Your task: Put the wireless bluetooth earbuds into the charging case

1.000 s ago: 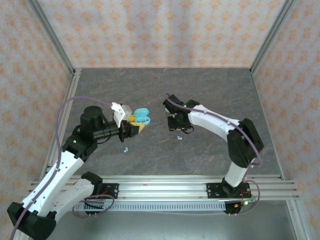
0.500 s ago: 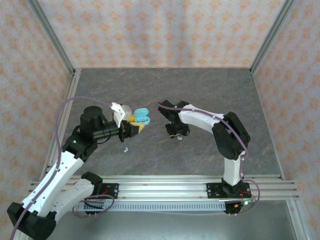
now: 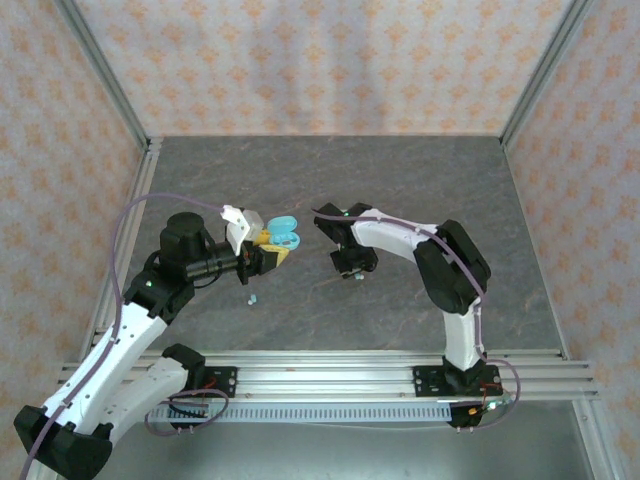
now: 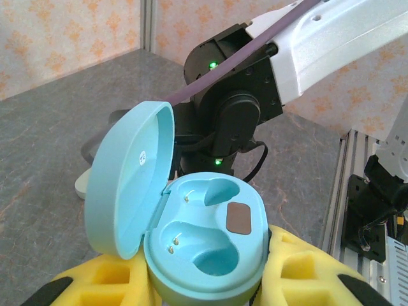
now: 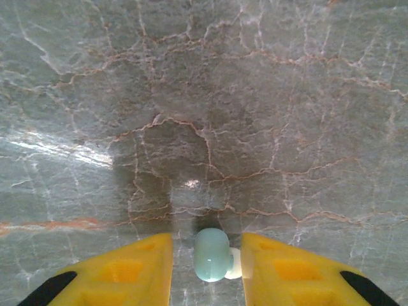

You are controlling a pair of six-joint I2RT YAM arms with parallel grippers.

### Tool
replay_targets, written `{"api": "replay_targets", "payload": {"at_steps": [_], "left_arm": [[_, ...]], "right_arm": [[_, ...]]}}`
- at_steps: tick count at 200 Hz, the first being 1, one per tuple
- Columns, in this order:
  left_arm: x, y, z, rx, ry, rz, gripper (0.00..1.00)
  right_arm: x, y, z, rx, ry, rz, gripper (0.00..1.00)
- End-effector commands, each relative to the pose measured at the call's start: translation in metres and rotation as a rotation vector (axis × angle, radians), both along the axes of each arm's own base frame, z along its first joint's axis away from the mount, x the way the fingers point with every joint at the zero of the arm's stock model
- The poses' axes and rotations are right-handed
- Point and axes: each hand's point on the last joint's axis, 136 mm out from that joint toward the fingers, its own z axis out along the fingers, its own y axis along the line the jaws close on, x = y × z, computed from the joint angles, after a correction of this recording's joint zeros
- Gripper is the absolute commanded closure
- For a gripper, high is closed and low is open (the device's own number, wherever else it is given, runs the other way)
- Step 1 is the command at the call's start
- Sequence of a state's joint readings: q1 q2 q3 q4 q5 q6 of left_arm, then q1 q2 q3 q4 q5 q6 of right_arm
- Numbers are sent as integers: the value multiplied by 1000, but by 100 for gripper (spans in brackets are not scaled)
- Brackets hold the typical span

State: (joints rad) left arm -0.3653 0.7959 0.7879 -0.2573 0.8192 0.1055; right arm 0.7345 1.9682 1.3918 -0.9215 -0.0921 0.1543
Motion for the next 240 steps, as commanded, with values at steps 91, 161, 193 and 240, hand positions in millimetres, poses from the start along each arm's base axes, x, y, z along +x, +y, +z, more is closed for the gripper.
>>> {"api": "replay_targets", "payload": {"at_steps": [91, 161, 193, 240], "left_arm": [[2, 5, 5, 11, -35, 23, 100], [-1, -8, 14, -63, -103, -58, 100], [1, -16, 20, -79, -157, -84, 100], [1, -32, 9, -5, -227, -127, 100]], "right_arm": [[-2, -14, -2, -40, 19, -17, 81], [15, -21, 83, 251, -169, -216, 89], [12, -20, 148, 475, -314, -279, 91], [-7, -8, 216, 795, -405, -277, 90]]}}
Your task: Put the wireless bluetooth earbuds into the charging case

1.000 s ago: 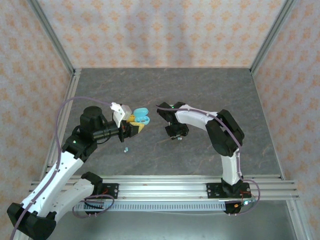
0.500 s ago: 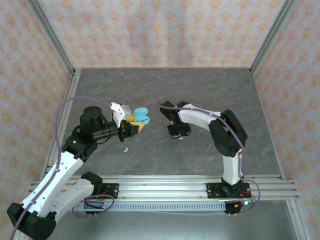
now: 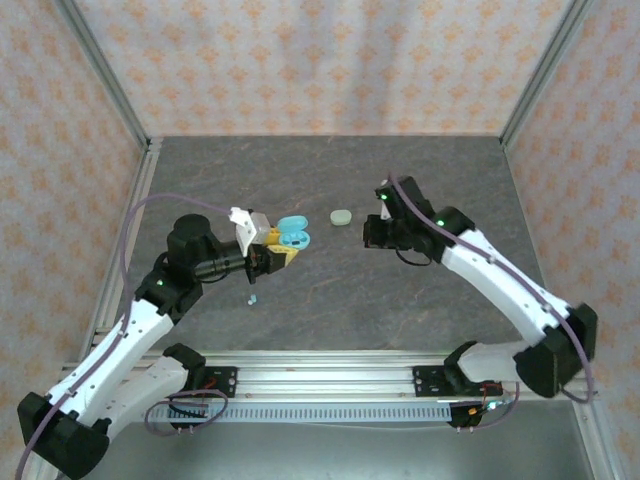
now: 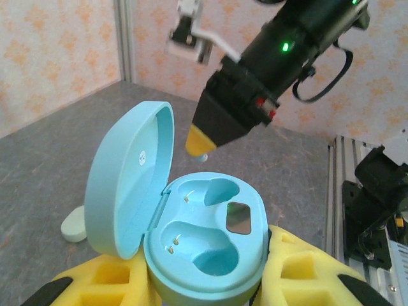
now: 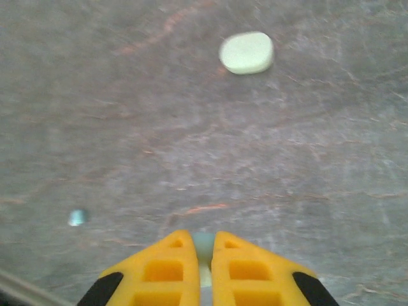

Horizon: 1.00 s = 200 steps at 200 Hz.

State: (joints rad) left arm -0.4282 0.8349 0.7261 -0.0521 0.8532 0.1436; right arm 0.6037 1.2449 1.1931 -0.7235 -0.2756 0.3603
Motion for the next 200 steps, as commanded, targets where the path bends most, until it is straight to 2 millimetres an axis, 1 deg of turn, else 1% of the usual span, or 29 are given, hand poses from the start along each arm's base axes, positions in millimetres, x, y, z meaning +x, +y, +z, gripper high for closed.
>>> {"api": "replay_targets", "payload": {"at_steps": [1, 6, 8, 11, 35, 62, 93, 117, 147, 172, 200], "left_arm": [[3, -8, 5, 25, -105, -18, 100], [4, -9, 4, 32, -105, -18, 100], [4, -10, 4, 33, -104, -19, 100], [4, -11, 3, 35, -104, -21, 100], [6, -16, 1, 44, -125, -25, 100], [9, -17, 1, 47, -142, -16, 100], [13, -17, 3, 45, -152, 6, 100], [15, -17, 5, 40, -158, 17, 100], [17, -16, 5, 24, -161, 31, 100], [17, -18, 5, 24, -159, 24, 100], [16, -17, 8, 20, -163, 24, 100]], "right_arm": [[-5, 13, 20, 156, -14, 13, 90], [-6, 17, 23, 179, -10, 22, 90], [-9, 16, 30, 199, -25, 26, 90], [-11, 17, 36, 219, -33, 33, 91], [-19, 31, 67, 384, -61, 65, 91], [-26, 42, 97, 546, -97, 93, 92], [-32, 51, 111, 643, -116, 130, 92], [-39, 67, 124, 721, -123, 174, 92], [-53, 81, 140, 727, -149, 249, 92], [-59, 91, 144, 733, -162, 279, 92], [-62, 102, 139, 709, -168, 307, 92]]}}
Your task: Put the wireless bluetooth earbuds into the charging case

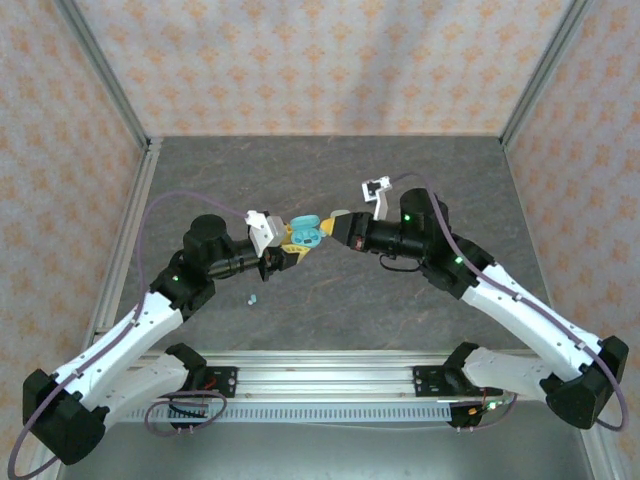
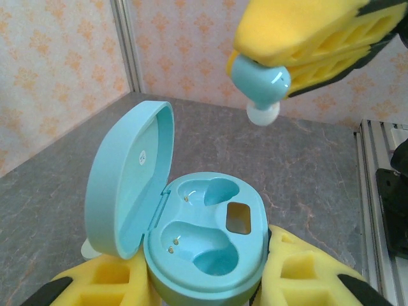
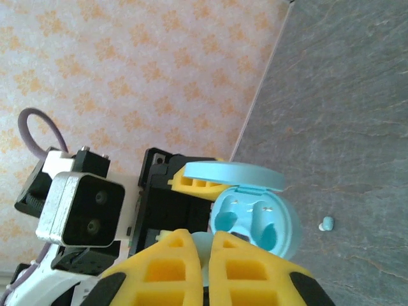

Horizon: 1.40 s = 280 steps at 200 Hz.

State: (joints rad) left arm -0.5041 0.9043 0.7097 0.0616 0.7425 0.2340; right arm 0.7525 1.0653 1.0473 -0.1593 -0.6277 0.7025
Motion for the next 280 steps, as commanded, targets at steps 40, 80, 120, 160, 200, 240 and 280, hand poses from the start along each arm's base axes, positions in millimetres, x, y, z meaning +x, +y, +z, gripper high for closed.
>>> {"api": "replay_targets", "payload": {"at_steps": [40, 80, 120, 160, 200, 240, 280], "left_arm": [[-1, -1, 13, -24, -39, -1, 100], [-3, -1, 14, -26, -38, -4, 100], [-3, -2, 14, -26, -34, -15, 100], [-4, -3, 13, -27, -27, -21, 100], [-4, -3, 13, -30, -20, -21, 100], [-5, -3, 13, -31, -21, -21, 100], [-4, -3, 12, -28, -20, -18, 100]], "right_arm": [[-1, 24, 13, -9, -100, 46, 93], [1, 32, 13, -20, -119, 66, 93], [1, 36, 15, -15, -131, 79, 93], [3, 41, 6, -33, -120, 86, 93], [5, 46, 5, -36, -131, 93, 93], [6, 51, 1, -43, -127, 105, 93], [4, 50, -6, -70, -116, 108, 92]]}}
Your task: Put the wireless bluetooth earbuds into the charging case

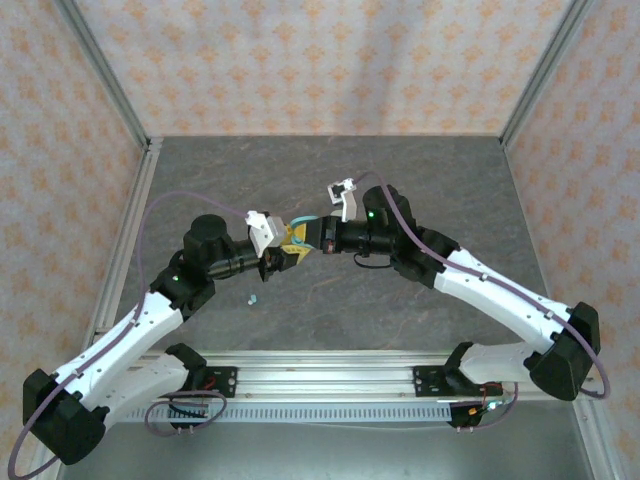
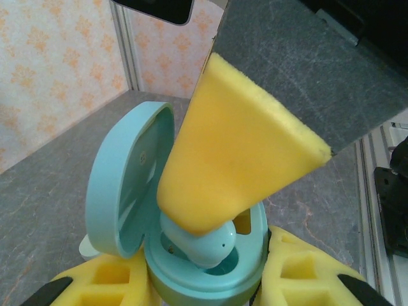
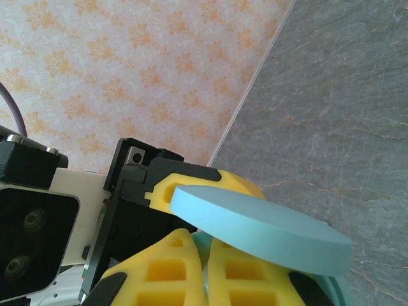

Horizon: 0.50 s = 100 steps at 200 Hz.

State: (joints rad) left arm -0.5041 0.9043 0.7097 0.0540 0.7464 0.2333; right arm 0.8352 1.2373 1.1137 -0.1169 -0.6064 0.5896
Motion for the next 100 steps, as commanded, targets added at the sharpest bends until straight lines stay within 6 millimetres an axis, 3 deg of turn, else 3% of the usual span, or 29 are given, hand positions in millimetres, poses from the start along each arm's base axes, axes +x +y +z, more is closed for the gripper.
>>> {"api": "replay_targets", "payload": {"at_steps": [1, 45, 100], "left_arm": [[-3, -3, 14, -31, -28, -14, 100], [-3, -2, 14, -31, -29, -11, 100], [-4, -2, 16, -29, -34, -11, 100]], "right_arm": [[-2, 3, 15, 14, -50, 18, 92], [-1, -5, -2, -68, -41, -6, 88], [2, -8, -6, -119, -45, -19, 78]]}}
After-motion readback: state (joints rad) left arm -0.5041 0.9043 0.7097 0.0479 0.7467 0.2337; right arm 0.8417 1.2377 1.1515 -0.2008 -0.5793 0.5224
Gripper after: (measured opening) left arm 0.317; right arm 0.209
